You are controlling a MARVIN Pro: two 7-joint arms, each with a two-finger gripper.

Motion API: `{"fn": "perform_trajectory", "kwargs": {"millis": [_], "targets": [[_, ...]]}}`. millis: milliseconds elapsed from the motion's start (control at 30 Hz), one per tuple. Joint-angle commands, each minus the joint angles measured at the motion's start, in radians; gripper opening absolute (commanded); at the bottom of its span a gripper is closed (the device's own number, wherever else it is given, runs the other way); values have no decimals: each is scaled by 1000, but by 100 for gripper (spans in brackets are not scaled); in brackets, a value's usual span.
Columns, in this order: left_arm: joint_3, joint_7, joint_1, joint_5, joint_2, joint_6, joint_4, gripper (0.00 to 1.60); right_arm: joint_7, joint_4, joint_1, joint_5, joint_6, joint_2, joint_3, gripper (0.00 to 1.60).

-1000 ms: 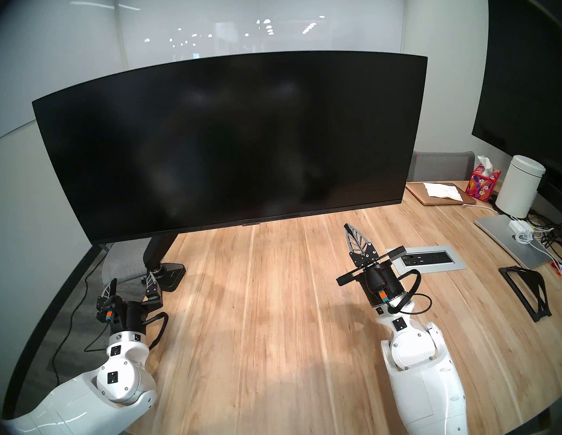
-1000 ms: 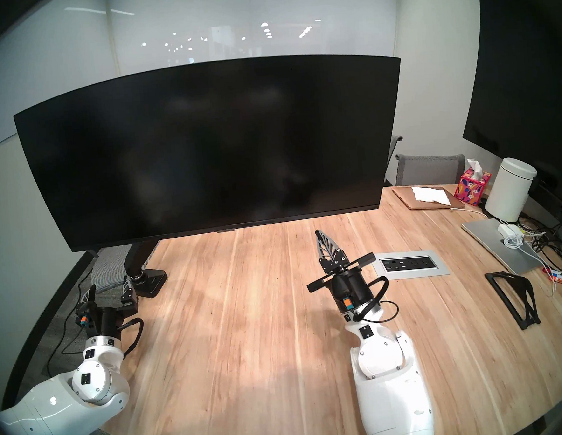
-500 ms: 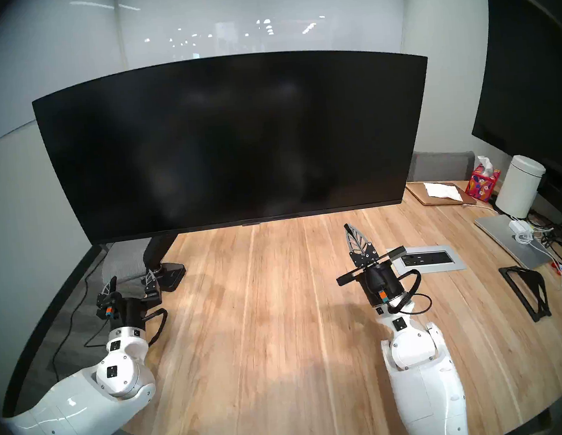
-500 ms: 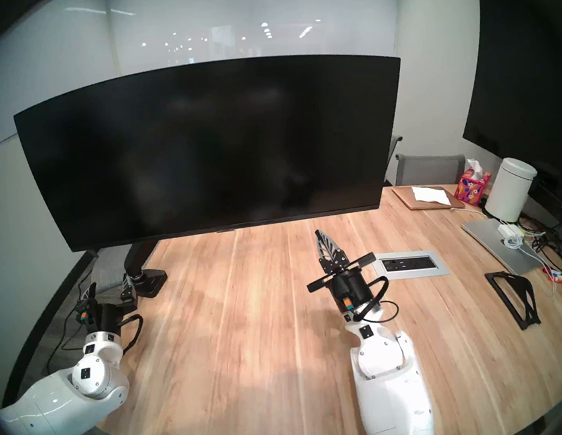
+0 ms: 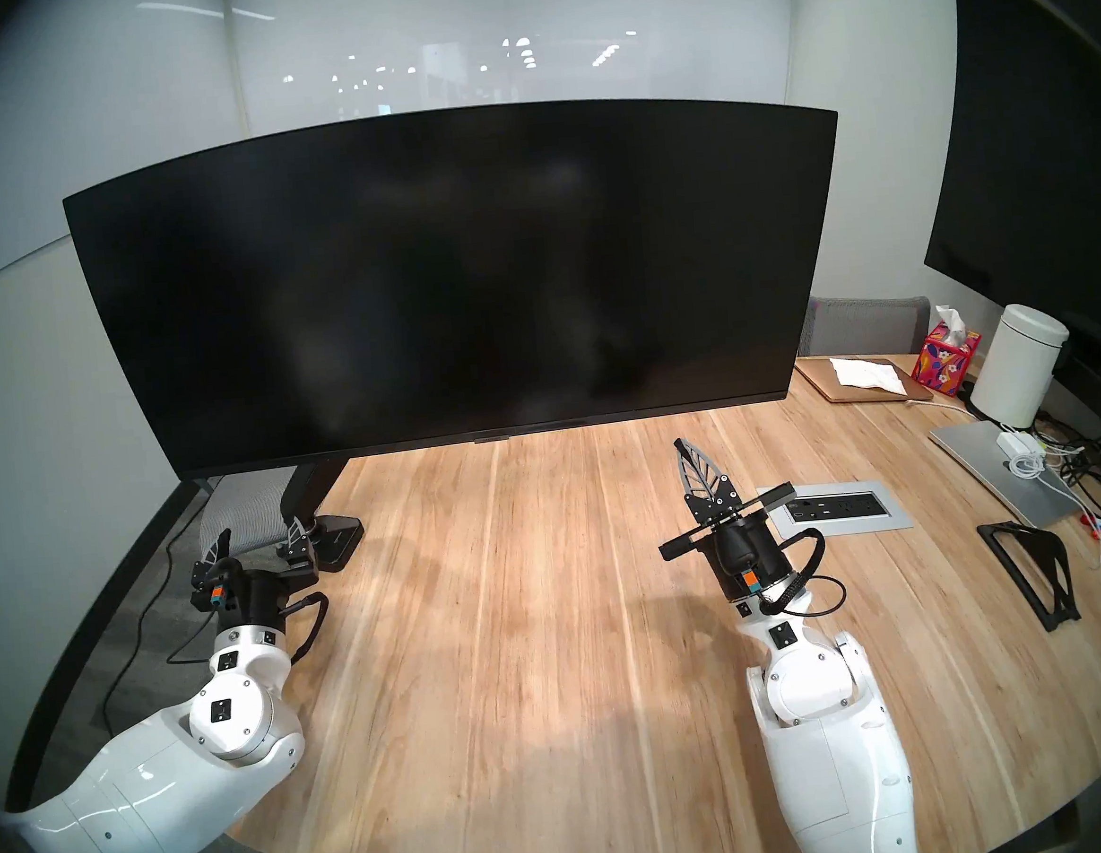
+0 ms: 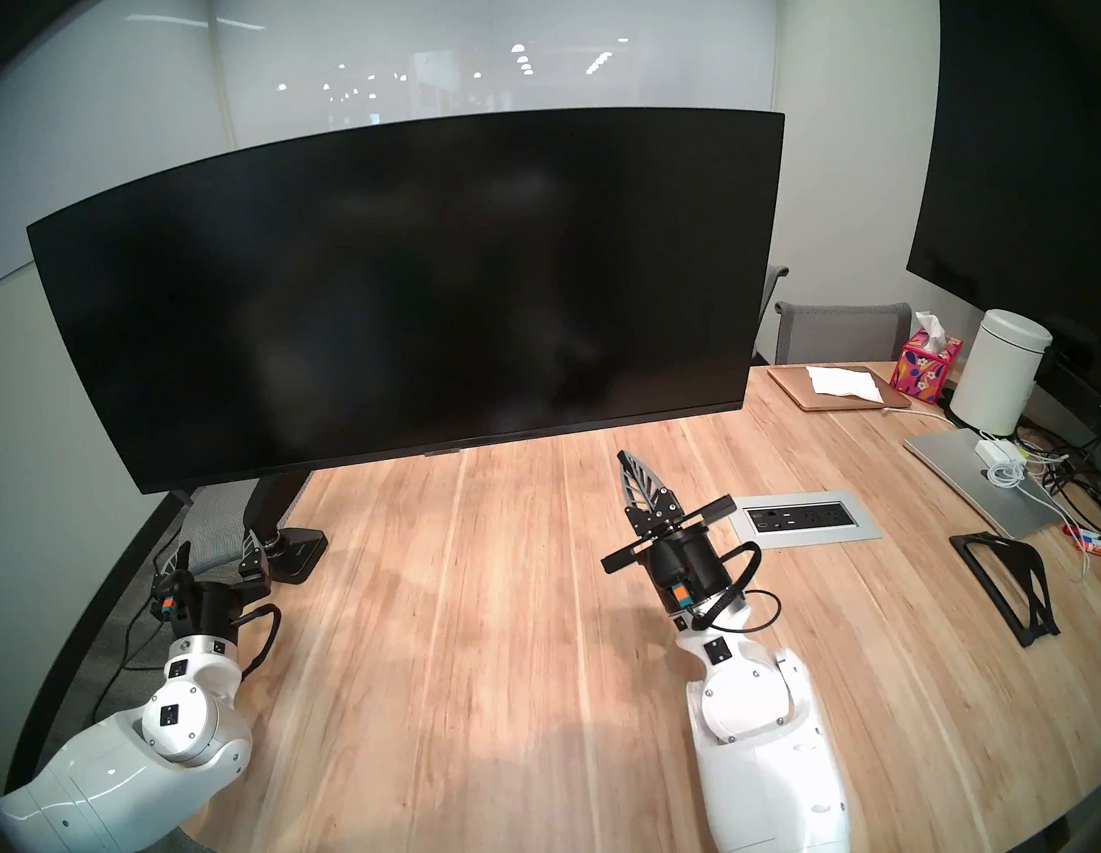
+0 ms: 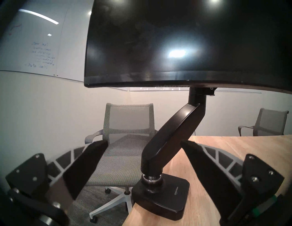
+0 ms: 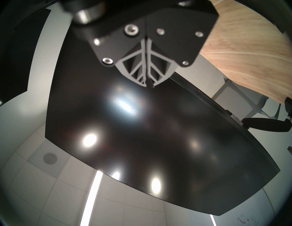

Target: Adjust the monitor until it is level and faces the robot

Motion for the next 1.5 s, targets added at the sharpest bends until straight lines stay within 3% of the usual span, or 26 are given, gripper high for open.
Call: {"fn": "perform_trajectory", "kwargs": {"millis": [0, 933, 1467], "targets": [[-11, -5, -32, 11, -1, -2, 10, 160, -2, -16, 9, 4, -5, 1, -2, 13], [-27, -10, -50, 17, 15, -2, 2, 160, -2, -16, 9, 4, -5, 0, -2, 13], [-14, -72, -137, -26, -15, 32, 66, 160, -2, -16, 9, 4, -5, 0, -2, 13]]}}
